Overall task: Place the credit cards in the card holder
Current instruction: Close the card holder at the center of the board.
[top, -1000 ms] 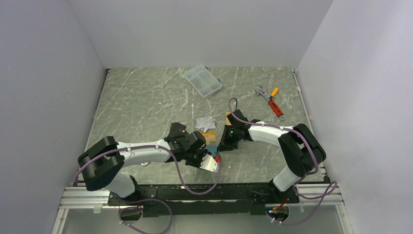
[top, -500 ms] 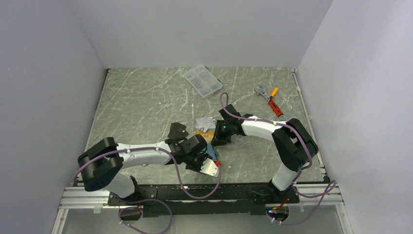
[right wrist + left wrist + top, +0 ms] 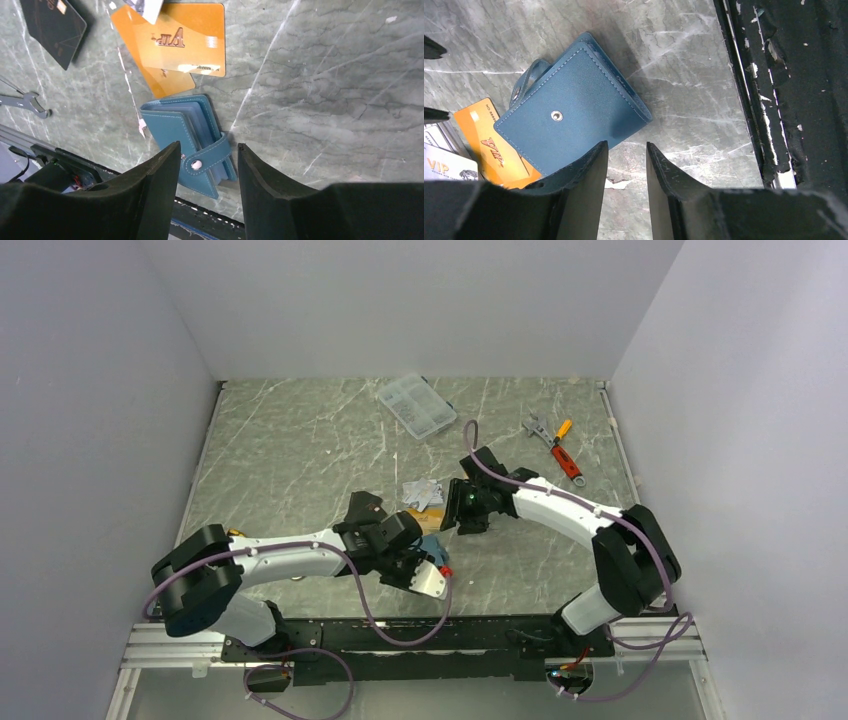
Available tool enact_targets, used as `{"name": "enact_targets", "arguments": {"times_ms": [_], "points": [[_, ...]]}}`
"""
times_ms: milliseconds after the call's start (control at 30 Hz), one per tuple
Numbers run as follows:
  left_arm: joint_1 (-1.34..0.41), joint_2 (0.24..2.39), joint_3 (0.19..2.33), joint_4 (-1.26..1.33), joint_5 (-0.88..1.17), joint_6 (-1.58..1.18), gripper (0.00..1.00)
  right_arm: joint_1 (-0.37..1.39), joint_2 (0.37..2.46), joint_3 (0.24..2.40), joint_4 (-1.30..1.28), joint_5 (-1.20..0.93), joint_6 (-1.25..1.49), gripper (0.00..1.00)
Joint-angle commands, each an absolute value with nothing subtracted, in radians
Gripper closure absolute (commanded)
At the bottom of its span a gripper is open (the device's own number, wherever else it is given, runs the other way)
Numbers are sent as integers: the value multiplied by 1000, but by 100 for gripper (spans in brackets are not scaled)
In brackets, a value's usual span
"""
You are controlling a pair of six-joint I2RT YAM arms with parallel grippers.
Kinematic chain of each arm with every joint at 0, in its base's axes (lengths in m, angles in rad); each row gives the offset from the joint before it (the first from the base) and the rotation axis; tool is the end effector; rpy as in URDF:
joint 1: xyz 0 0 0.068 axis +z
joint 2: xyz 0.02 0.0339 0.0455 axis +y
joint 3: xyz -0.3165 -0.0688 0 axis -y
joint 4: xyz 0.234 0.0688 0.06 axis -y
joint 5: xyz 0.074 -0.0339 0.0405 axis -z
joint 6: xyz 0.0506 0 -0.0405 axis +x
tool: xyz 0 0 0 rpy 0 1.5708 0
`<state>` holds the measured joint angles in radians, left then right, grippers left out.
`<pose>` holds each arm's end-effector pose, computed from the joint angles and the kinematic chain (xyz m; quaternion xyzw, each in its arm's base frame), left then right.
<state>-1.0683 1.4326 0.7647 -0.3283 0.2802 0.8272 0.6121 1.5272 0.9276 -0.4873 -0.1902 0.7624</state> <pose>0.1148 -0.2380 0.2262 0.7943 0.5220 -0.1667 0.2624 0.2325 0.1749 0.2377 0.0499 0.9655 0.2226 0.1259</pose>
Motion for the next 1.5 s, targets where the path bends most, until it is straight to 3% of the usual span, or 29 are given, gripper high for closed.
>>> {"name": "enact_targets", "arguments": {"times_ms": [0,467,867,900,1033,1467], "points": [[-1066,1424,810,-349,292,850,59,632,1497,997,-580,-160,694,50],[-1066,1534,807,-294,255,919,54,750,1596,1062,-680,-106,658,49],[-1067,1562,828,-342,274,925,54,791,1623,1109,-735,21,649,75],[-1066,1563,830,-346,277,922,54,795,1623,1118,-745,38,645,75],[-1067,1555,826,-343,277,920,54,826,1625,1151,-764,46,625,58],[-1066,1544,817,-339,276,919,55,870,1686,1181,-804,83,624,67]]}}
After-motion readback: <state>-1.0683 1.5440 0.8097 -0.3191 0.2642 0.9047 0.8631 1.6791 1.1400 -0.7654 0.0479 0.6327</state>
